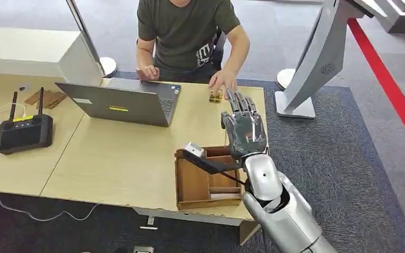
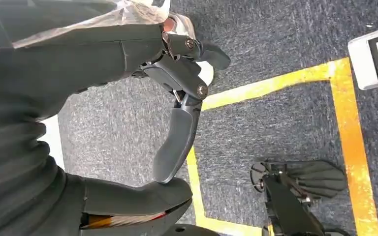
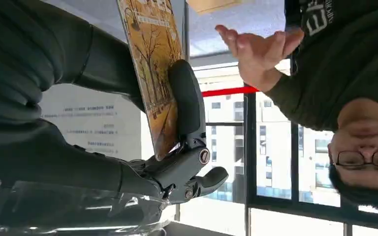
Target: Pass the card to the sensor for recognition and then transmit it.
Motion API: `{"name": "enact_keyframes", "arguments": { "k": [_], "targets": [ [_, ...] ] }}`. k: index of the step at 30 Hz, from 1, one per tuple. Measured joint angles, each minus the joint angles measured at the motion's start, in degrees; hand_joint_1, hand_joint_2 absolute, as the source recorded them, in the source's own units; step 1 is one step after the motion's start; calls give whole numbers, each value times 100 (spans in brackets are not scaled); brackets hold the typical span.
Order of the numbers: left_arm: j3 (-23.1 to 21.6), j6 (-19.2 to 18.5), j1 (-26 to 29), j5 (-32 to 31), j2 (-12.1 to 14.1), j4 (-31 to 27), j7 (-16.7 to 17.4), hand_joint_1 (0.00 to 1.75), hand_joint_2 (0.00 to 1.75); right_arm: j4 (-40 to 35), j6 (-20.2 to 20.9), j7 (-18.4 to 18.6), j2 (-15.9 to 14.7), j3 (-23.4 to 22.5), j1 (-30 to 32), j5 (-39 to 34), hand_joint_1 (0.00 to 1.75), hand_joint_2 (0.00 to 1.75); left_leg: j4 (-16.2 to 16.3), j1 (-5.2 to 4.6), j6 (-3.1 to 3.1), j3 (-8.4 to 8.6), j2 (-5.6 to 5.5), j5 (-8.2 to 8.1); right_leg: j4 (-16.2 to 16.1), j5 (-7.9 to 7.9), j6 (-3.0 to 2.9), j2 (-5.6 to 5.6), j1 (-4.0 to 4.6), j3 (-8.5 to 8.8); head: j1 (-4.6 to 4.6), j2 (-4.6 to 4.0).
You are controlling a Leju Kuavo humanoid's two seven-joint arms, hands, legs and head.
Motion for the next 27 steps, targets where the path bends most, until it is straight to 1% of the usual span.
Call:
{"name": "enact_keyframes", "arguments": {
  "k": [5, 6, 7, 8, 9, 13, 14, 15, 17, 18, 20, 21, 24, 25, 26, 27],
  "targets": [
    [-2, -13, -4, -22, 0, -2, 11, 0, 175, 171, 0, 33, 17, 48, -54, -4, 162, 175, 0, 0, 0, 1, 0, 0, 0, 0, 0, 0, 0, 0, 0, 0],
    [-2, -15, -7, -35, 0, -2, 15, 0, 175, 201, -2, 50, 17, 57, -63, -20, 159, 175, 0, 0, 0, 1, 0, 0, 0, 0, 0, 0, 0, 0, 0, 0],
    [-4, -15, -14, -50, 0, -4, 35, 0, 175, 232, -2, 61, 18, 63, -76, -28, 162, 175, 0, 0, 0, 1, 0, 0, 0, 0, 0, 0, 0, -1, 0, 0],
    [-9, -15, -20, -50, 0, -7, 44, 0, 175, 256, -2, 66, 17, 68, -89, -35, 159, 175, 0, 0, 0, 1, 0, 0, 0, 0, 0, 0, 0, -1, 0, 0],
    [-22, -15, -31, -54, 2, -11, 52, 0, 175, 301, -2, 68, 17, 77, -113, -37, 162, 175, 0, 0, 0, 1, 0, 0, 1, 0, 0, 0, 0, -1, 0, 0],
    [-46, -20, -66, -68, 0, -24, 109, 0, 175, 387, -2, 68, 20, 105, -170, -57, 161, 175, 0, 0, 0, 1, 0, 0, 1, 0, 0, 0, 0, -1, 0, 0],
    [-50, -20, -72, -68, 2, -26, 114, 0, 175, 404, -4, 68, 22, 116, -178, -70, 166, 175, 0, 0, 0, 1, 0, 0, 1, 0, 0, 0, 0, -1, 0, 0],
    [-52, -20, -76, -68, 0, -28, 114, 0, 175, 424, -7, 70, 24, 122, -182, -79, 162, 175, 0, 0, 0, 1, 0, 0, 1, 0, 0, 0, 0, -1, 0, 0],
    [-63, -20, -82, -68, 0, -31, 116, 0, 175, 450, -20, 70, 31, 136, -182, -94, 164, 175, 0, 0, 0, 0, 0, 0, 1, 0, 0, 0, 0, -1, 0, 0],
    [-79, -13, -82, -64, 0, -33, 120, 0, 175, 472, -37, 68, 37, 153, -185, -109, 168, 175, 0, 0, 0, 0, 0, 0, 1, 0, 0, 0, 0, -1, 0, 0],
    [-85, 2, -81, -26, 0, -35, 125, 0, 175, 524, -89, 44, 74, 168, -185, -131, 168, 175, 0, 0, 0, 0, 1, 0, 1, 0, 0, 0, 0, -1, 0, 0],
    [-85, 17, -80, 0, 0, -37, 125, 0, 175, 551, -127, 13, 96, 177, -185, -140, 175, 175, 0, 0, 0, 0, 1, 0, 1, 0, 0, 0, 0, -1, 0, 0],
    [-85, 70, -66, 46, 2, -37, 114, 0, 175, 619, -212, -37, 157, 203, -195, -153, 175, 175, 0, 1, 0, -1, 1, 0, 1, 0, 0, 0, 1, -2, 0, 0],
    [-85, 81, -60, 63, 0, -37, 107, 0, 175, 651, -227, -57, 177, 212, -209, -153, 161, 175, 0, 1, -1, -1, 0, 0, 1, 0, 0, 0, 1, -2, -2, 0],
    [-85, 83, -56, 74, 0, -37, 100, 0, 175, 678, -245, -63, 195, 216, -220, -155, 161, 175, 0, 1, -1, 0, 0, 0, 1, 0, 0, 0, 1, -2, 0, 0],
    [-85, 90, -46, 92, 2, -37, 96, 0, 175, 730, -262, -79, 223, 227, -241, -155, 0, 175, 0, 1, -1, 0, 1, 0, 1, 0, 0, 0, 1, -2, 0, 0]
  ]
}}
